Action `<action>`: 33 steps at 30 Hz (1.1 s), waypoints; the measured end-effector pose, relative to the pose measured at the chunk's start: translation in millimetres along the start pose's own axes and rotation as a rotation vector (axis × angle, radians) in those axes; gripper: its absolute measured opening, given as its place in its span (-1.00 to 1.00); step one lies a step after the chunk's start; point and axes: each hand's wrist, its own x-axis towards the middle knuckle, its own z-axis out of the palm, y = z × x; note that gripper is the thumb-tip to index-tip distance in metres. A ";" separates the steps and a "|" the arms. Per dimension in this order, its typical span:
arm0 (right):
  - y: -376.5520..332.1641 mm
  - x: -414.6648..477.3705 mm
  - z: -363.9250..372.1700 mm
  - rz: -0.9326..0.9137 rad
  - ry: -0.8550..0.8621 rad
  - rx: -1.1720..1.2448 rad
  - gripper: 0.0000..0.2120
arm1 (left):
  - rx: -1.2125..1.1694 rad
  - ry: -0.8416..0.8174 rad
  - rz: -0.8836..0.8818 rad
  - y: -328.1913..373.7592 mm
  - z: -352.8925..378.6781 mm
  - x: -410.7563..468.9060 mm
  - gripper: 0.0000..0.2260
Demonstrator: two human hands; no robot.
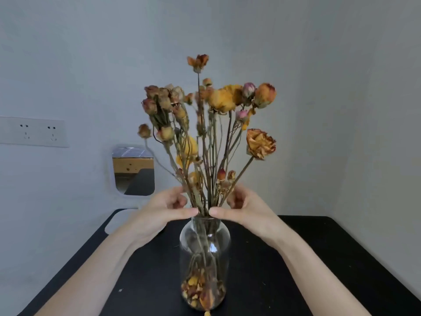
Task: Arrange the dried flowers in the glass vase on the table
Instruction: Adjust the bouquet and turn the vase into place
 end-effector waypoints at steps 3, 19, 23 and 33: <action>4.5 0.7 6.9 0.003 -0.034 -0.004 -0.75 | 0.082 0.005 0.003 -3.3 3.8 0.2 -0.82; 39.3 -11.5 3.0 0.121 0.094 -0.099 -0.50 | -0.015 -0.182 -0.170 -64.1 -1.3 -25.4 -0.29; 45.7 -6.1 17.8 0.096 0.038 -0.126 -0.51 | -0.019 -0.248 -0.106 -88.7 21.2 -34.8 -0.12; 61.3 -4.2 40.7 0.056 0.164 0.021 -0.55 | -0.033 0.033 0.060 -111.0 52.1 -39.7 -0.03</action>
